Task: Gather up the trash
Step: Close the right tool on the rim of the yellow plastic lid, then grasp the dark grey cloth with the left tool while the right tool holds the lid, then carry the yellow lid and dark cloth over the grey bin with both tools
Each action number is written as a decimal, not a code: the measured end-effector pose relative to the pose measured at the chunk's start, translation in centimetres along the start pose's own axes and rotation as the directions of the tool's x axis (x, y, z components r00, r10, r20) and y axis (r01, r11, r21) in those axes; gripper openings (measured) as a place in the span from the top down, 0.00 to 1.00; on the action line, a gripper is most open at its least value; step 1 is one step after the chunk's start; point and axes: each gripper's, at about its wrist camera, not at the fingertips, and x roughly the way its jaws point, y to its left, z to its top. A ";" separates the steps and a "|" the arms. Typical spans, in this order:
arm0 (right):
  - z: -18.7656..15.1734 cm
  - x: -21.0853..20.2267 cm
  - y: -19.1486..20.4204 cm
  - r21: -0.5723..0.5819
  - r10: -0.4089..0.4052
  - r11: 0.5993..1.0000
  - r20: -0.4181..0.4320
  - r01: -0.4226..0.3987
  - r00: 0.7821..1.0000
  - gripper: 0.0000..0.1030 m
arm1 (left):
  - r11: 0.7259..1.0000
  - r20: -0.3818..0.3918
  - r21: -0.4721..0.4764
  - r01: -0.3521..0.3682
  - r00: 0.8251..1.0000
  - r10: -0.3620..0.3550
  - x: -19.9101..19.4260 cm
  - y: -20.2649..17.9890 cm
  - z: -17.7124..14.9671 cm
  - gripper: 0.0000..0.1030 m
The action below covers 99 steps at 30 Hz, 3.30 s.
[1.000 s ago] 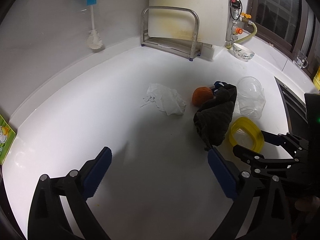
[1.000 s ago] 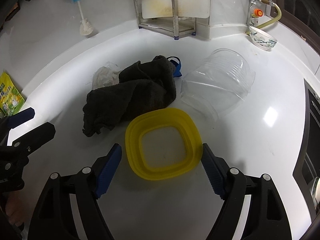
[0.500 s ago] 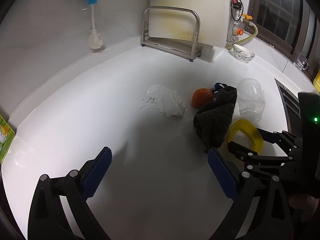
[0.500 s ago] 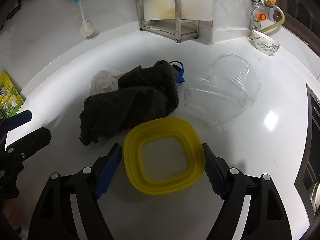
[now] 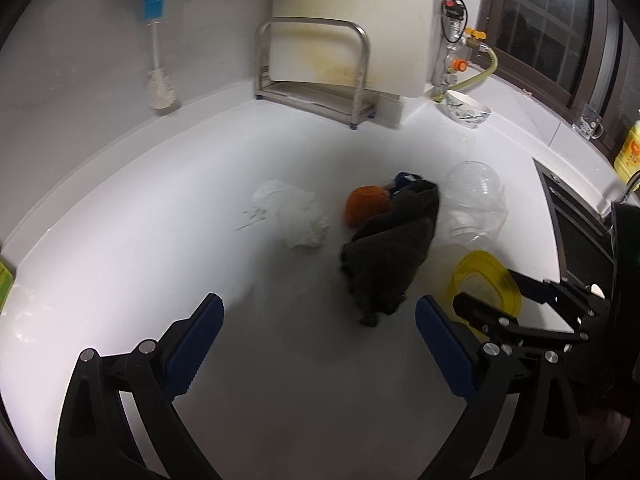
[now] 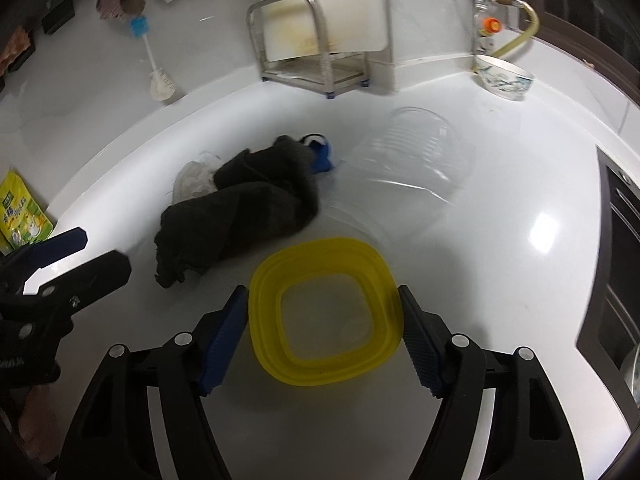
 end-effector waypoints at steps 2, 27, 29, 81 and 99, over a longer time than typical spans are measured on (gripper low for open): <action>-0.5 -0.6 -0.6 0.013 -0.010 1.000 0.003 0.010 1.000 0.31 | 1.000 0.002 0.003 0.014 1.000 -0.014 0.4 -0.9 0.3 0.08; -4.4 -5.2 -5.7 0.145 -0.097 0.985 0.025 0.092 0.995 0.31 | 1.000 -0.041 -0.009 -0.003 0.999 0.003 6.3 -5.6 2.1 0.44; -4.4 -5.4 -5.6 0.147 -0.096 0.985 0.027 0.091 0.995 0.31 | 1.000 -0.041 -0.012 0.004 0.999 -0.004 6.0 -5.6 2.0 0.51; -5.1 -10.9 -2.7 0.026 0.077 0.997 0.068 -0.079 0.995 0.31 | 0.979 0.010 -0.151 -0.140 0.990 0.143 -7.3 -2.3 -1.8 0.79; -7.4 -14.6 -3.8 -0.064 0.160 0.986 0.054 -0.156 0.986 0.31 | 0.945 0.025 -0.244 -0.218 0.973 0.231 -13.2 -4.6 -5.9 0.79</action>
